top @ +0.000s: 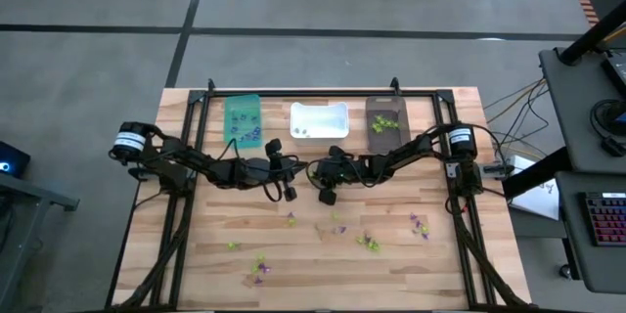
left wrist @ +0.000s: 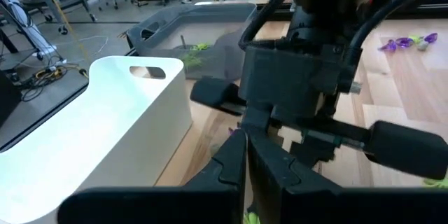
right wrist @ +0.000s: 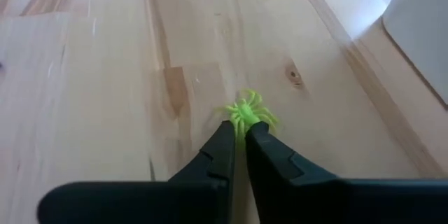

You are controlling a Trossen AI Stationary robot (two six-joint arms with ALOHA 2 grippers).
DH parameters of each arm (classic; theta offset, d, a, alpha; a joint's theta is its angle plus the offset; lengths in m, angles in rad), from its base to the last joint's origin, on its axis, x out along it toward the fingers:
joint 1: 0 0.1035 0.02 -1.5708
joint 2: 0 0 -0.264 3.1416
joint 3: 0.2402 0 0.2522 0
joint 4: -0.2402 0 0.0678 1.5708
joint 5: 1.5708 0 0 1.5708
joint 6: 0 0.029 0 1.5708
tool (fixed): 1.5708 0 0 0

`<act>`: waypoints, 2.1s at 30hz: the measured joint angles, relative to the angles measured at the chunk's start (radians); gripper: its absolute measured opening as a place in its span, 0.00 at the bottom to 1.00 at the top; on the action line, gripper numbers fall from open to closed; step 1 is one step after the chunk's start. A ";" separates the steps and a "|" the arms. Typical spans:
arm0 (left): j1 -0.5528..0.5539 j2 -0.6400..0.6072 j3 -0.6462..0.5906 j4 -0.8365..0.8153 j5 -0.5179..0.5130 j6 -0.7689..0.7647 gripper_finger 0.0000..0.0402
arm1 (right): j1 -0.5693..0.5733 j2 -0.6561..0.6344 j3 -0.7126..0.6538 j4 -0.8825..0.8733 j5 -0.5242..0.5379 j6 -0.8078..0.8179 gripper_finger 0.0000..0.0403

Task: Sort Halloween decoration
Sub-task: Put the green spider toy into the black bin

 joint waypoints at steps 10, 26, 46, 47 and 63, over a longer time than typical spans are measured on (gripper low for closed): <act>0.000 0.000 0.000 -0.008 0.000 0.000 0.00 | 0.000 -0.089 -0.001 -0.093 -0.004 -0.011 0.02; -0.004 -0.071 0.000 -0.012 0.000 0.000 0.00 | -0.022 -0.566 0.002 -0.807 0.306 -0.018 0.02; -0.004 -0.104 0.033 -0.029 0.000 -0.001 0.00 | -0.606 -0.655 -0.076 -0.874 0.150 0.126 0.02; -0.004 -0.104 0.033 -0.039 0.000 -0.002 0.00 | -0.607 -0.652 -0.076 -0.867 0.149 0.126 0.03; -0.004 -0.104 0.033 -0.069 0.000 -0.038 0.00 | -0.581 -0.668 -0.076 -0.862 0.124 0.149 0.28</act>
